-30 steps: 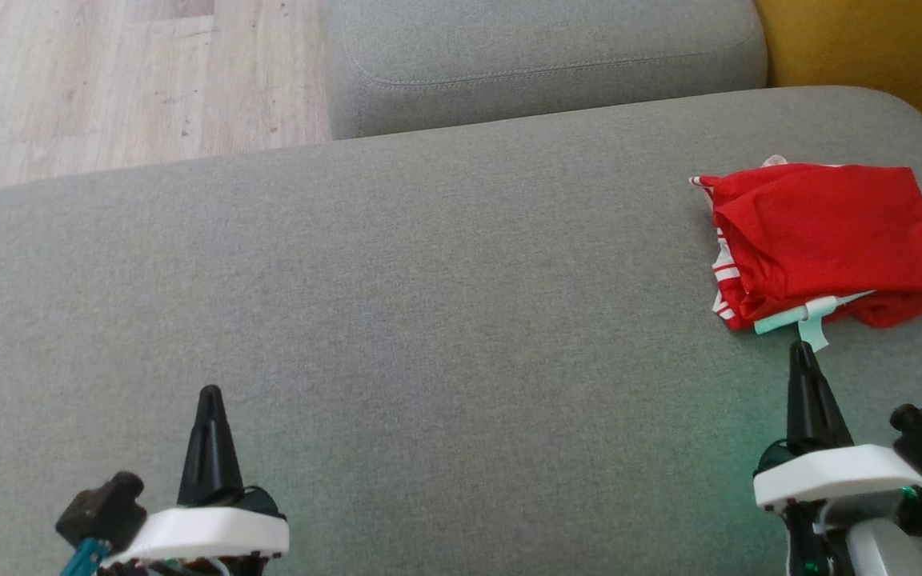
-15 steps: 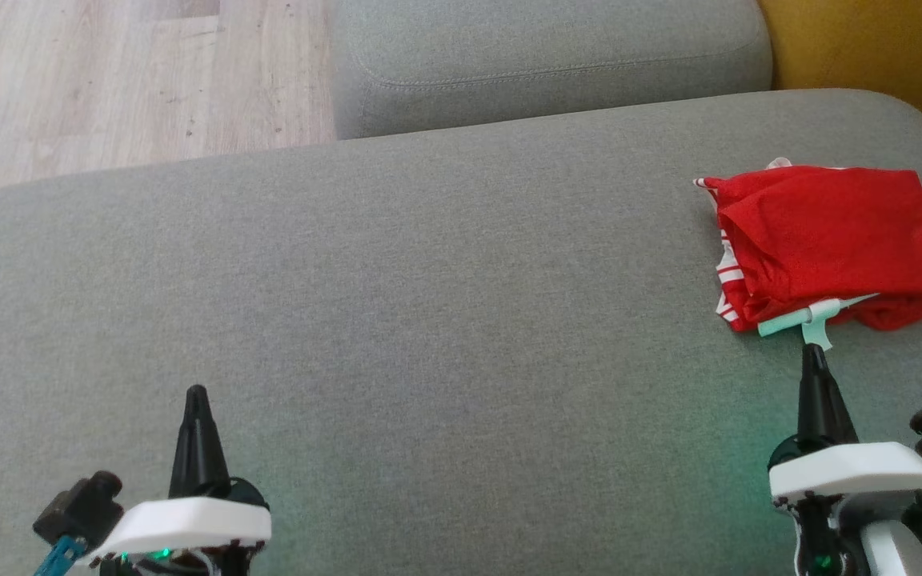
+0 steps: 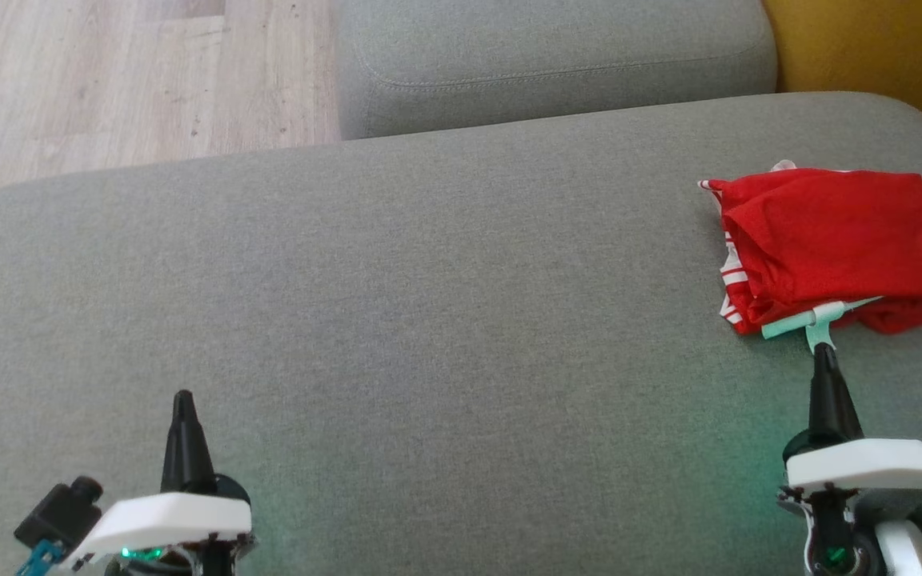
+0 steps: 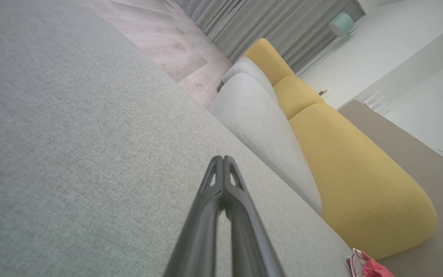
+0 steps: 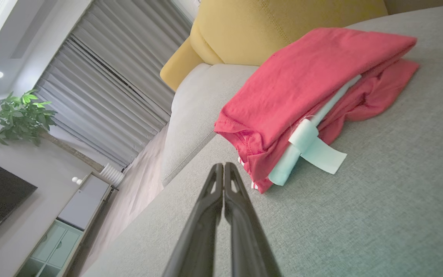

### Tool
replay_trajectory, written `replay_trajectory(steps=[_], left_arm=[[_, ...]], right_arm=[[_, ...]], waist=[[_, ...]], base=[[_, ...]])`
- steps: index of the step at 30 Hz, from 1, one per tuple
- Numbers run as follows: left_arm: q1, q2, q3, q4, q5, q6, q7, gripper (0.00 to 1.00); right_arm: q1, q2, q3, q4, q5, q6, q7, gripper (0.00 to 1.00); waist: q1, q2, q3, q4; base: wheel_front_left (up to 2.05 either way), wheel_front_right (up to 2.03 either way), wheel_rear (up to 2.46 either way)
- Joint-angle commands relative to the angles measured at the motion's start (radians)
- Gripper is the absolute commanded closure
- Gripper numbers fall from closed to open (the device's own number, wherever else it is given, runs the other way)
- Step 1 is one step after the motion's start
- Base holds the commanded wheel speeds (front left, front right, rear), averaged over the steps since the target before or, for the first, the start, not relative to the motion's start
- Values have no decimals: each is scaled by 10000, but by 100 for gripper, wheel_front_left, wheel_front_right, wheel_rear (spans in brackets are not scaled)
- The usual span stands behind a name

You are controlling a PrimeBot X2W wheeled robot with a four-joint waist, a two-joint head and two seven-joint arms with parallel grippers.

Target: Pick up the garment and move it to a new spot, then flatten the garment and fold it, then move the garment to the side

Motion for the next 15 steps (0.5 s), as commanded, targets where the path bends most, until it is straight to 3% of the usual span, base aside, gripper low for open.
replay_trajectory(steps=[1, 15], left_arm=[[-561, 79, 254, -272, -267, -86, 88, 100], [-671, 90, 556, -208, -1754, -211, 528, 100]], right_arm=[[-535, -33, 25, -366, 321, 36, 69, 100], [-564, -37, -102, -449, 2003, 45, 499, 100]], waist=[[0, 0, -1, 8], [0, 0, -19, 84]], base=[[0, 0, 0], [0, 0, 0]])
